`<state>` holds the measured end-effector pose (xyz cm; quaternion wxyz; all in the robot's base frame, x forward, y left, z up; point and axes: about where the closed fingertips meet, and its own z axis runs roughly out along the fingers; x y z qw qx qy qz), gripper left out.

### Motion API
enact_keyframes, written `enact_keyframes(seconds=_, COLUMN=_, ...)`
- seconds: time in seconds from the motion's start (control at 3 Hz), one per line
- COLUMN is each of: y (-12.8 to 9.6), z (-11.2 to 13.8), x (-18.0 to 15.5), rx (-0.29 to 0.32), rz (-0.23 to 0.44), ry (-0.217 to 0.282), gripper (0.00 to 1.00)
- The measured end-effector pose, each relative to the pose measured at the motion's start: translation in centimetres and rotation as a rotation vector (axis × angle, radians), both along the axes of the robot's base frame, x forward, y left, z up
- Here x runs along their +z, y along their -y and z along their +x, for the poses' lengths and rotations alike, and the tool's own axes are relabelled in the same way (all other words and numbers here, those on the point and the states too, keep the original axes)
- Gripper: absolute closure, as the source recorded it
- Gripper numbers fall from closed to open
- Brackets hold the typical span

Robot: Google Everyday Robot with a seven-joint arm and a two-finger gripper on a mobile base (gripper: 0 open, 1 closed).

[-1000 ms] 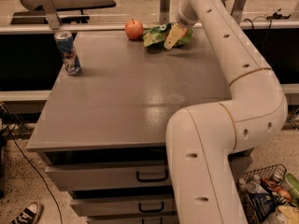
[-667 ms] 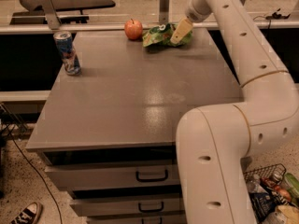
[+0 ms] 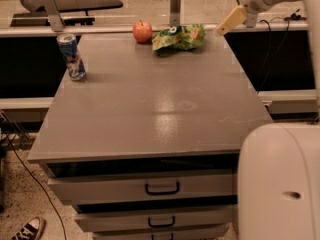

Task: Move green rice chip bag near apple

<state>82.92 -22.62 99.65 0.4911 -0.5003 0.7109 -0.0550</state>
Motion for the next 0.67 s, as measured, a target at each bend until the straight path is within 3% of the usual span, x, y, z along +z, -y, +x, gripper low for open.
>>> enact_keyframes(seconds=0.33, y=2.36, z=-4.95, x=2.19, rx=0.128, rz=0.096, ry=0.046, gripper=0.0)
enact_keyframes(seconds=0.67, y=2.41, z=-5.44, x=2.21, rx=0.15, rz=0.123, ry=0.054, gripper=0.0)
